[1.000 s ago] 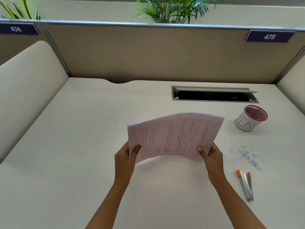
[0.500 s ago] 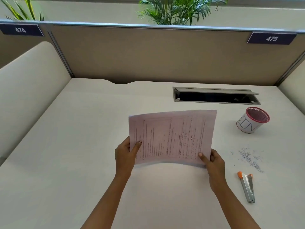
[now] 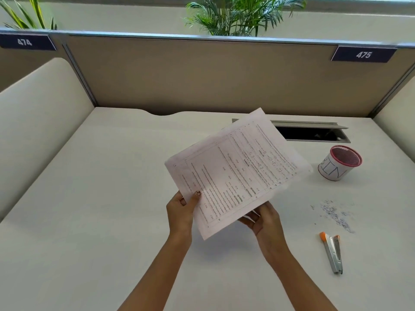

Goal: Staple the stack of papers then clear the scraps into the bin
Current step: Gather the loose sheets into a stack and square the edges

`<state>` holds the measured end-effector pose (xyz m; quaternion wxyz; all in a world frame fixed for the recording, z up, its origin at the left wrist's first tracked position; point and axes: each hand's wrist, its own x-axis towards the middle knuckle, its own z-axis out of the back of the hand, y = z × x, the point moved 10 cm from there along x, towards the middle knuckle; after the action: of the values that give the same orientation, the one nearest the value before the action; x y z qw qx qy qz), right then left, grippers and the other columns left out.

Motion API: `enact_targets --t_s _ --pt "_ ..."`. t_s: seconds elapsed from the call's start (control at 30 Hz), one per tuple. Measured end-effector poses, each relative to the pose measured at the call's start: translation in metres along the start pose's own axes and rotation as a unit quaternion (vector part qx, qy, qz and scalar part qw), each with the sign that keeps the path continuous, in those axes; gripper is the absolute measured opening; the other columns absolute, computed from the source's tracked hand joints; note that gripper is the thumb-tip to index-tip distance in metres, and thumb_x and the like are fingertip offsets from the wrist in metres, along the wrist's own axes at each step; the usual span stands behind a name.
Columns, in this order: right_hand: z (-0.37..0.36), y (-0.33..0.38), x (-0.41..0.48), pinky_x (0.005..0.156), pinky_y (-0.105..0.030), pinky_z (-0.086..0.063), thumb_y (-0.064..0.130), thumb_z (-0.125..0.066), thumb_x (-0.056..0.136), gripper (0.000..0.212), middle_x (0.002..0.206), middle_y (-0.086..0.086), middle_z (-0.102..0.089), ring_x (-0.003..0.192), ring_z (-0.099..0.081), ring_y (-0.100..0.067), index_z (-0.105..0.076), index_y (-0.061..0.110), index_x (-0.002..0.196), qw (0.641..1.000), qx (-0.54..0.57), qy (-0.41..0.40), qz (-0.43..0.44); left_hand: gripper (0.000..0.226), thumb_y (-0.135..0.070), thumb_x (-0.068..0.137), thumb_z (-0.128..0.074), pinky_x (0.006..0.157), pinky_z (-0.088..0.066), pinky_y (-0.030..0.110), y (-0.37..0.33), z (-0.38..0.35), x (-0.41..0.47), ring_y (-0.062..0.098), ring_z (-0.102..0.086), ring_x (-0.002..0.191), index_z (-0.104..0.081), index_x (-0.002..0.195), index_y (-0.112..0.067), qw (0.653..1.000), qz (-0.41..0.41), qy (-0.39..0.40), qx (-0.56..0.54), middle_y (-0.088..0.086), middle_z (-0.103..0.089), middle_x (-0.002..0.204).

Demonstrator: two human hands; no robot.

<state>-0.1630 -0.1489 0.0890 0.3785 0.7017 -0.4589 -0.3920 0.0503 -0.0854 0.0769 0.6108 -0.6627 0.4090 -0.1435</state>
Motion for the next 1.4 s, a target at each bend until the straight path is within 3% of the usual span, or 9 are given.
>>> enact_targets --t_s 0.13,0.23,0.3,0.53,0.7,1.0,1.2,1.4 --pt "-0.010 0.004 -0.008 0.075 -0.042 -0.058 0.041 -0.030 0.099 0.042 0.114 -0.009 -0.070 0.101 -0.067 -0.027 -0.053 0.024 0.129 0.999 0.036 -0.029 0.007 0.017 -0.007 0.084 -0.070 0.080 -0.055 0.034 0.004 -0.003 -0.004 0.020 -0.070 0.091 -0.069 0.097 -0.018 0.999 0.012 -0.007 -0.031 0.003 -0.074 0.100" --pt "-0.015 0.010 -0.007 0.073 -0.041 -0.059 0.027 -0.044 0.099 0.030 0.113 -0.008 -0.069 0.101 -0.067 -0.026 -0.051 0.022 0.128 0.997 -0.066 -0.029 0.036 0.019 -0.004 0.084 -0.069 0.071 -0.055 0.026 0.006 -0.005 -0.007 0.017 -0.071 0.089 -0.068 0.100 -0.013 0.997 0.028 -0.004 -0.071 0.001 -0.074 0.098" --pt "-0.011 0.008 -0.005 0.074 -0.040 -0.059 0.014 -0.050 0.097 0.035 0.110 -0.005 -0.070 0.100 -0.068 -0.023 -0.048 0.023 0.131 0.992 -0.113 -0.042 0.037 0.019 -0.004 0.084 -0.069 0.068 -0.056 0.023 0.005 -0.008 -0.011 0.016 -0.071 0.087 -0.067 0.100 -0.013 0.996 0.035 0.007 -0.081 0.001 -0.074 0.097" --pt "-0.007 0.019 0.002 0.076 -0.036 -0.059 0.004 -0.051 0.095 0.044 0.111 -0.003 -0.070 0.098 -0.069 -0.017 -0.046 0.023 0.134 0.992 -0.116 -0.041 0.033 0.020 -0.002 0.084 -0.065 0.066 -0.057 0.023 0.002 -0.025 -0.018 0.016 -0.073 0.090 -0.067 0.103 -0.009 0.986 0.065 0.096 -0.117 0.002 -0.076 0.099" --pt "-0.012 0.024 0.006 0.076 -0.035 -0.059 0.003 -0.051 0.094 0.041 0.112 -0.006 -0.070 0.099 -0.069 -0.019 -0.048 0.021 0.131 0.993 -0.120 -0.014 0.017 0.040 -0.005 0.075 -0.071 0.068 -0.058 0.027 -0.002 -0.037 -0.026 0.019 -0.072 0.096 -0.062 0.113 -0.015 0.985 0.053 0.146 -0.076 0.000 -0.075 0.104" --pt "-0.003 0.021 0.008 0.075 -0.035 -0.060 0.008 -0.056 0.093 0.036 0.112 -0.009 -0.070 0.098 -0.069 -0.020 -0.052 0.018 0.127 0.991 -0.135 -0.018 0.008 0.025 0.002 0.082 -0.068 0.066 -0.059 0.028 0.002 -0.036 -0.024 0.021 -0.073 0.089 -0.066 0.102 -0.011 0.989 0.045 0.138 -0.024 0.002 -0.077 0.096" --pt "0.004 0.031 -0.001 0.071 -0.032 -0.060 0.008 -0.060 0.090 0.042 0.107 -0.004 -0.071 0.093 -0.070 -0.017 -0.052 0.019 0.129 0.982 -0.162 -0.062 0.071 0.025 0.000 0.081 -0.070 0.066 -0.058 0.028 0.015 -0.033 -0.022 0.022 -0.073 0.089 -0.066 0.106 -0.005 0.991 0.067 0.117 -0.011 0.007 -0.076 0.099" --pt "0.009 0.022 0.001 0.070 -0.030 -0.059 0.006 -0.061 0.089 0.038 0.106 -0.003 -0.073 0.094 -0.071 -0.018 -0.055 0.017 0.125 0.991 -0.108 -0.075 0.035 0.029 -0.001 0.082 -0.070 0.067 -0.059 0.028 0.006 -0.036 -0.022 0.017 -0.073 0.086 -0.062 0.104 -0.019 0.991 0.033 0.127 0.004 -0.003 -0.076 0.094"
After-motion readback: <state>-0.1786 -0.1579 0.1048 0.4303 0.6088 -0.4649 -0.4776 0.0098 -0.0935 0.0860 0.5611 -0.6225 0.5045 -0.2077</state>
